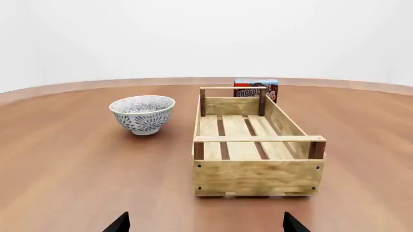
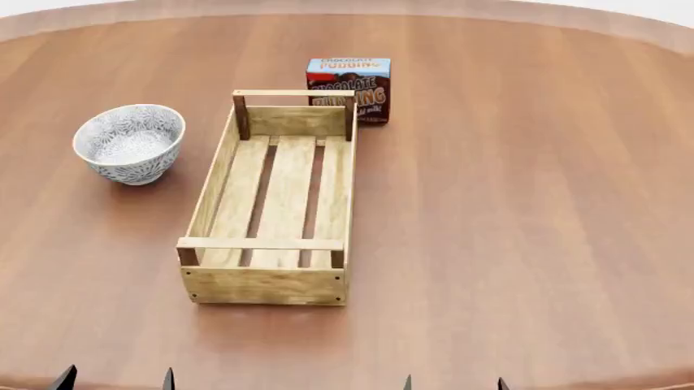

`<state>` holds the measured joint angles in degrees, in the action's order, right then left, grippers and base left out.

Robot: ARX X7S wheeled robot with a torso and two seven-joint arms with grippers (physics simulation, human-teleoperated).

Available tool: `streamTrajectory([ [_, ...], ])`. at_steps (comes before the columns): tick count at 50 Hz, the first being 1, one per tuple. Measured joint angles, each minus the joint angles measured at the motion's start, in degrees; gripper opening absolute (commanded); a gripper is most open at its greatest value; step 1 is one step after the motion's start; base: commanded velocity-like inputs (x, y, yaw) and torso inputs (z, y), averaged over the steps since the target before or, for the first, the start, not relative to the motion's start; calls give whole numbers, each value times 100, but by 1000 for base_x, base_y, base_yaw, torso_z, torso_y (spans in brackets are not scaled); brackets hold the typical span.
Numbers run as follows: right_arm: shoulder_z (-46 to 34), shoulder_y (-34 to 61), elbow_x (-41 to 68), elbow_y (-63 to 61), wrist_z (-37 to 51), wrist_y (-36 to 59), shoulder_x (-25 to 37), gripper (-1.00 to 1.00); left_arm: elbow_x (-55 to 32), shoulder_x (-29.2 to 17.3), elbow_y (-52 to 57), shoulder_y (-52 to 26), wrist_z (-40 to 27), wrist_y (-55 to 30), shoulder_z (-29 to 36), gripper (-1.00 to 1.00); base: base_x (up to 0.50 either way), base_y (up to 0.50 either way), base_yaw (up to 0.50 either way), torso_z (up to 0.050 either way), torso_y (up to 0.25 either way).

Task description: Pick up the bowl on the left and put it in the tray.

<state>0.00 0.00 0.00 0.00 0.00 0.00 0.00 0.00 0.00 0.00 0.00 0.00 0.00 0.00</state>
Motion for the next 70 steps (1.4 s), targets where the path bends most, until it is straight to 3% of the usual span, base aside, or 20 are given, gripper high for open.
streamTrajectory([
  [26, -306, 48, 356, 28, 430, 43, 292, 100, -128, -307, 57, -41, -461, -133, 355, 100, 0, 8, 0, 0, 0],
  [70, -611, 43, 765, 58, 796, -113, 581, 100, -308, -642, -9, -21, -798, 62, 787, 100, 0, 500, 0, 0, 0],
])
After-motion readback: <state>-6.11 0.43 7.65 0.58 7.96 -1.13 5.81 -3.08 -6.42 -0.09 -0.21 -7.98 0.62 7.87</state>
